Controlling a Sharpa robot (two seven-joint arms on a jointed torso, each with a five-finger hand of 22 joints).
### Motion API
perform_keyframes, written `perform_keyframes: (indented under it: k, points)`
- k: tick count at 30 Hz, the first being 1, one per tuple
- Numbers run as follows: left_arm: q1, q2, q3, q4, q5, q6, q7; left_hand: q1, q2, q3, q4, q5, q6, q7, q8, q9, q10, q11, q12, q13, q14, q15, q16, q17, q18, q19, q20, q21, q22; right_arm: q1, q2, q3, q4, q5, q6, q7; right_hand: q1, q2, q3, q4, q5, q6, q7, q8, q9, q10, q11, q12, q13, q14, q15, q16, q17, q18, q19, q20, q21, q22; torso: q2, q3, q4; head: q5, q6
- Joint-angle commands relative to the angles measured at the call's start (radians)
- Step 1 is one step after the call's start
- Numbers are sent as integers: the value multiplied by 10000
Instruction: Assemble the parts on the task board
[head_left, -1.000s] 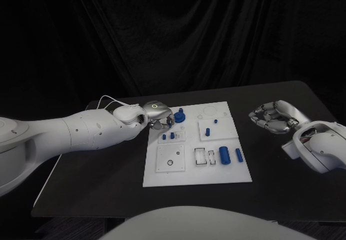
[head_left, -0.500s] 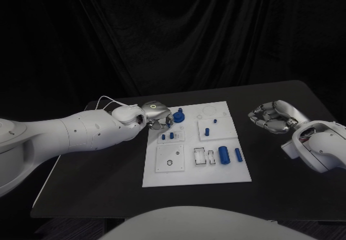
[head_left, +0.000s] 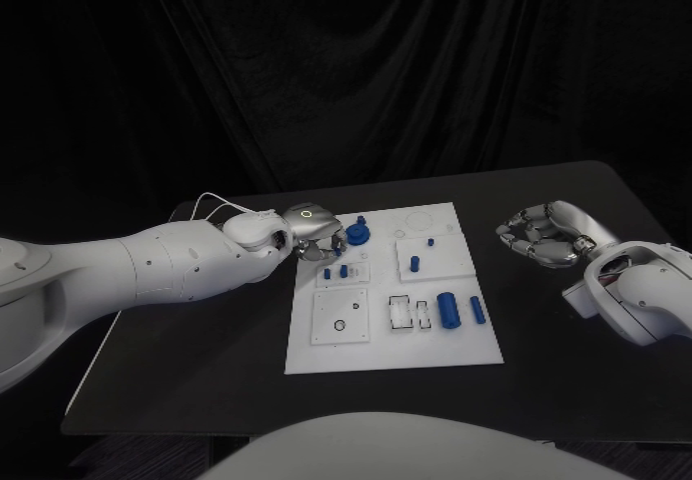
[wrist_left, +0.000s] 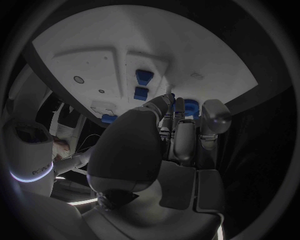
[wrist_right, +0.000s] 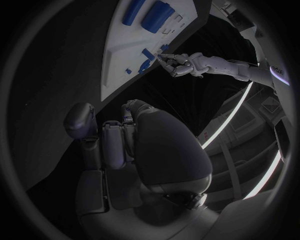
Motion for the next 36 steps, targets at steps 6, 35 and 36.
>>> perform_keyframes:
  k: [6,35,36]
  points:
    - [-57,45,-4,-8,2,198,48,-117,-14,-15,-24,-49,-79,3,-49,5,50,-4,-79,-8,-27,16,-66,-35,3,5,27,1,1097,-30,30,8,-1,-46,75,-139,27,6,82,-24,61,-7,-23,41,-17,-3,-30,-22,-7,129,22,-39,782,96,-41,1,-73,1157,-8,-4,-12,30,0]
    - [-130,159,-4,-153,2,636,-44,-545,-400,-133,103,-712,-1833,-583,-653,-401,-1369,398,-986,-95,-418,297,-367,-615,138,-367,184,-987,880,-35,52,8,-1,-46,122,-182,37,16,99,-35,62,-10,-22,48,-20,-7,-29,-24,-14,127,21,-42,777,98,-44,-1,-85,1154,1,3,-19,30,0]
    - [-131,156,-4,-154,2,635,-50,-564,-407,-162,109,-739,-1945,-626,-653,-427,-1454,420,-984,-55,-435,312,-371,-626,146,-382,199,-1040,871,-35,51,8,-1,-46,123,-182,37,16,99,-35,62,-10,-22,48,-20,-7,-29,-24,-14,127,21,-42,777,98,-44,-1,-85,1154,1,4,-19,30,0]
